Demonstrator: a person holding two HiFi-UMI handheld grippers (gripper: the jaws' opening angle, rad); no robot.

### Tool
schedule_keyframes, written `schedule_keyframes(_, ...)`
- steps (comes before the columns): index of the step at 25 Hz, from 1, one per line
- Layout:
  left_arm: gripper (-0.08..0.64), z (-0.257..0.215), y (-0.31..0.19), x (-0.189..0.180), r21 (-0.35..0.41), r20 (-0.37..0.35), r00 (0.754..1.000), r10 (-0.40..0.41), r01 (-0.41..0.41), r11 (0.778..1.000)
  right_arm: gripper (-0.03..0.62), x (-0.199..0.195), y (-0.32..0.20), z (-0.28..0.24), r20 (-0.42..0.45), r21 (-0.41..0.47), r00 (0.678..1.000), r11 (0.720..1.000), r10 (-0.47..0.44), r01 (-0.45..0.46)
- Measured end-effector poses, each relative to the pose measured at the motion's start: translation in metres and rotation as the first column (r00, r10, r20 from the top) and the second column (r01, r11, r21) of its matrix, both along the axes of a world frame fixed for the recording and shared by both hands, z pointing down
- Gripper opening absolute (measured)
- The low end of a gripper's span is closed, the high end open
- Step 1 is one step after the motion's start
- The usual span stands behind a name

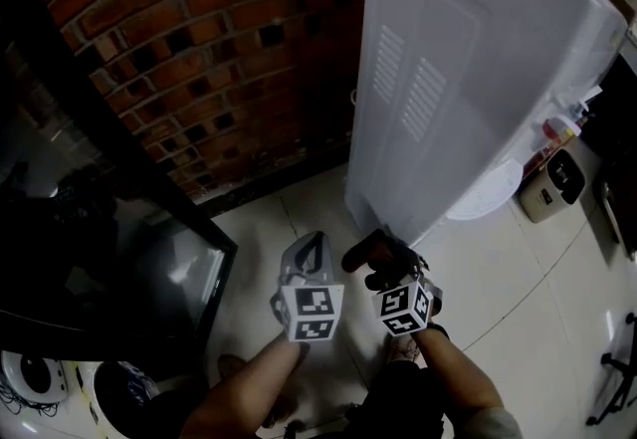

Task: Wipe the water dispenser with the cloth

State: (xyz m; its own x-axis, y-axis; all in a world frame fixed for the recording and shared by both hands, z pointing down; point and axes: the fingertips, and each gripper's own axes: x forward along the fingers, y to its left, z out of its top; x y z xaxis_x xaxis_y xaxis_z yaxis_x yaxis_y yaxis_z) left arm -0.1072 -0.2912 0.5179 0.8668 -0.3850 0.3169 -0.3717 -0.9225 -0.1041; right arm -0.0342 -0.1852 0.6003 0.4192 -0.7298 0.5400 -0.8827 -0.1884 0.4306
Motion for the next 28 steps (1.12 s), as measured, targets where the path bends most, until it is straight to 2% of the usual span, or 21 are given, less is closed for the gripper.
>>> schedule_keyframes(5, 0.000, -0.099, 0.018, -0.012, 0.067, -0.071, 0.997, 0.042, -0.037, 0.997, 0.089, -0.034, 0.007, -0.140, 0.021, 0.158, 0.998, 0.986, -0.052, 0.048)
schedule_keyframes(9, 0.000, -0.178, 0.023, -0.036, 0.117, -0.126, 0.989, 0.071, -0.057, 0.992, 0.089, -0.054, 0.014, -0.251, -0.005, 0.256, 0.999, 0.966, -0.049, 0.049)
schedule_keyframes(13, 0.000, -0.214, 0.024, -0.055, 0.087, -0.181, 0.981, 0.068, -0.053, 0.995, 0.089, -0.077, 0.005, -0.339, -0.048, 0.357, 0.997, 0.931, -0.063, 0.076)
schedule_keyframes(15, 0.000, -0.216, 0.025, -0.060, 0.091, -0.164, 0.983, 0.079, -0.064, 0.994, 0.089, -0.088, -0.006, -0.360, -0.065, 0.402, 0.994, 0.910, -0.085, 0.104)
schedule_keyframes(18, 0.000, -0.219, 0.018, -0.067, 0.137, -0.130, 0.988, 0.078, -0.060, 0.989, 0.089, -0.097, -0.020, -0.373, -0.099, 0.444, 0.987, 0.882, -0.129, 0.160)
schedule_keyframes(21, 0.000, -0.225, 0.008, -0.069, 0.125, -0.143, 0.989, 0.043, -0.026, 0.992, 0.089, -0.101, -0.025, -0.374, -0.133, 0.449, 0.976, 0.867, -0.173, 0.215)
schedule_keyframes(25, 0.000, -0.229, 0.008, -0.059, 0.129, -0.140, 0.990, 0.027, -0.009, 0.992, 0.089, -0.097, -0.025, -0.371, -0.140, 0.444, 0.966, 0.858, -0.217, 0.257)
schedule_keyframes(28, 0.000, -0.229, 0.013, -0.051, 0.132, -0.137, 0.990, 0.020, -0.001, 0.991, 0.089, -0.090, -0.021, -0.376, -0.133, 0.473, 0.963, 0.838, -0.236, 0.271)
